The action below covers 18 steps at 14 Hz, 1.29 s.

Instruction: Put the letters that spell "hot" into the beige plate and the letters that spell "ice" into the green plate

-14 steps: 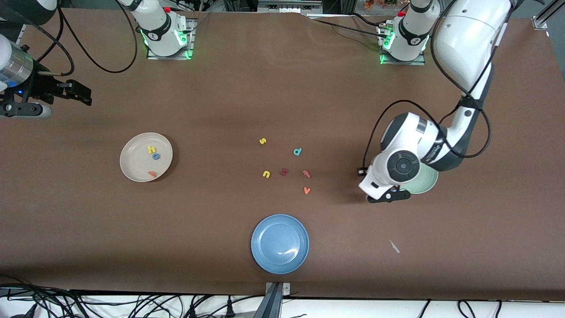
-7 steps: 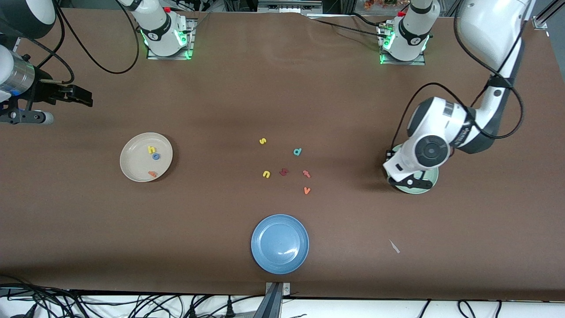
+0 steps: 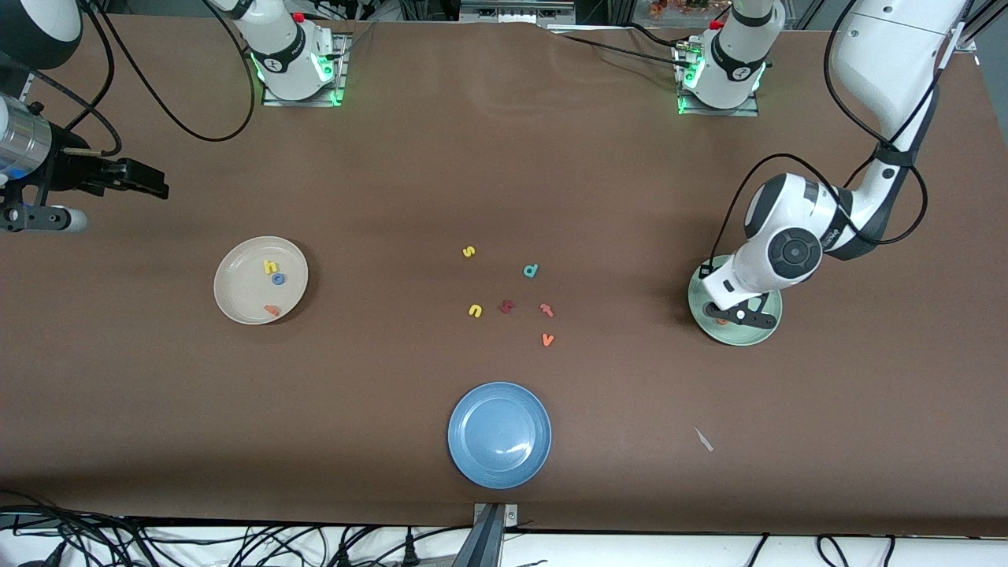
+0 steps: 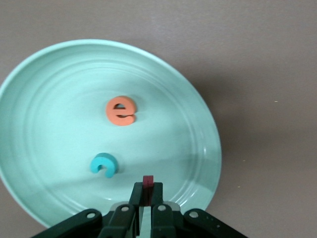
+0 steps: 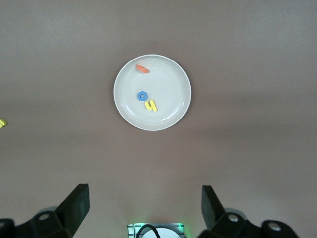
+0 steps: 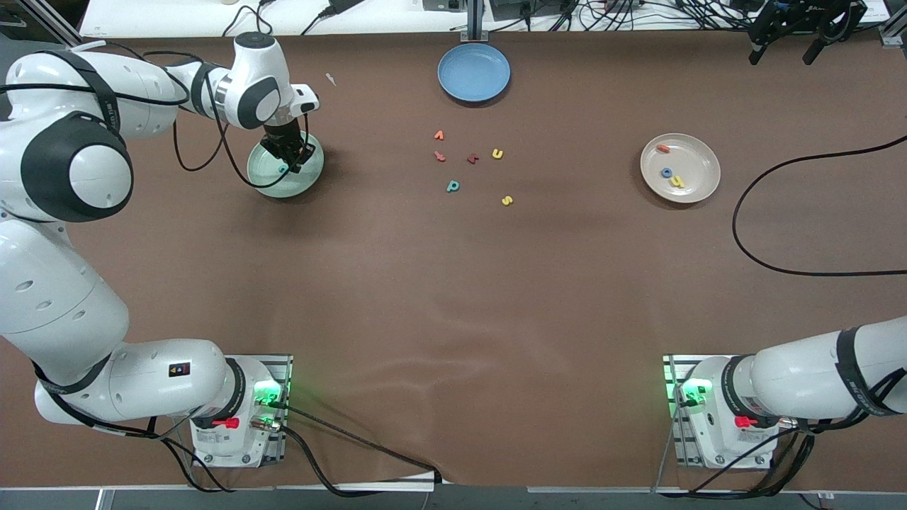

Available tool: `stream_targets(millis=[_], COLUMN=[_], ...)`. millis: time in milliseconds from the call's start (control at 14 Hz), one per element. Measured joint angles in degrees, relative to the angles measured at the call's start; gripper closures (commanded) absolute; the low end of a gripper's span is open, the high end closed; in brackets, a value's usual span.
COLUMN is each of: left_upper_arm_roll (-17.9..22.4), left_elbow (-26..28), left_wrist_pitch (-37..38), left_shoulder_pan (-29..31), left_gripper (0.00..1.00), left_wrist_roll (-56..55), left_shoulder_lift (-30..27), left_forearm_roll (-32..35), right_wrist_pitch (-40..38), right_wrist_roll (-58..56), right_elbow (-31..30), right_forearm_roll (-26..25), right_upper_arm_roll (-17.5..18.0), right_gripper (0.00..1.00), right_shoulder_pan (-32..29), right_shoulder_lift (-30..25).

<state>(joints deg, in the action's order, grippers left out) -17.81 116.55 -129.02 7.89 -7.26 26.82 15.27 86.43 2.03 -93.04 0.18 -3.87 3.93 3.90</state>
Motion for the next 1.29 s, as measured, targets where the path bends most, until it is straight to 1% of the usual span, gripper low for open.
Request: stream_targets(millis=[72,143,430,501,573,644,931,1145,1289], left_upper_arm_roll=[-0.07,-0.09,-0.12,-0.27,-0.8,-1.81,-5.97,-8.01,-8.51], left_elbow=[0.29,0.4,-0.27,-1.29,-3.09,-5.73,-19.56,-28.2,-32.18], left_wrist_pitch=[-0.54,-0.66,-0.53,0.18,2.41,6.16,23.23,32.86,37.84], left_shoulder_pan=[0.0,-0.01,-0.01,-0.03,-0.05,-0.07,-0.98,-1.03,-0.92], left_gripper=[0.07,0.0,0.0,0.0,0.0,0.0,0.0,0.0,0.0], left_wrist_roll=[0.0,0.0,0.0,0.0,0.0,-0.03,-0.12,-0.07,0.32], left_shoulder_lift=[0.0,0.0,-0.3,-0.62,-1.15,-1.83,-4.02,-5.83,-8.79], left_forearm_roll=[0.0,0.0,0.0,0.0,0.0,0.0,0.0,-0.01,-1.96], right_wrist_pitch=[-0.16,-0.36,-0.7,-0.76,-0.8,-0.82,-0.84,-0.87,-0.88], right_wrist_roll=[0.05,0.31,2.15,2.21,2.21,2.21,2.2,2.2,2.2], right_elbow=[0.33,0.55,0.88,0.88,0.88,0.88,0.88,0.9,0.95], right_forearm_roll=[0.13,0.15,0.18,0.19,0.19,0.19,0.19,0.19,0.19], right_upper_arm_roll=[-0.04,-0.09,-0.21,-0.25,-0.27,-0.27,-0.26,-0.26,-0.26], right_gripper=[0.0,0.0,0.0,0.0,0.0,0.0,0.0,0.0,0.0], right_shoulder_pan=[0.0,0.0,0.0,0.0,0.0,0.01,0.09,0.12,0.13], right_shoulder_lift=[0.22,0.27,0.27,0.27,0.27,0.27,0.29,0.3,0.32])
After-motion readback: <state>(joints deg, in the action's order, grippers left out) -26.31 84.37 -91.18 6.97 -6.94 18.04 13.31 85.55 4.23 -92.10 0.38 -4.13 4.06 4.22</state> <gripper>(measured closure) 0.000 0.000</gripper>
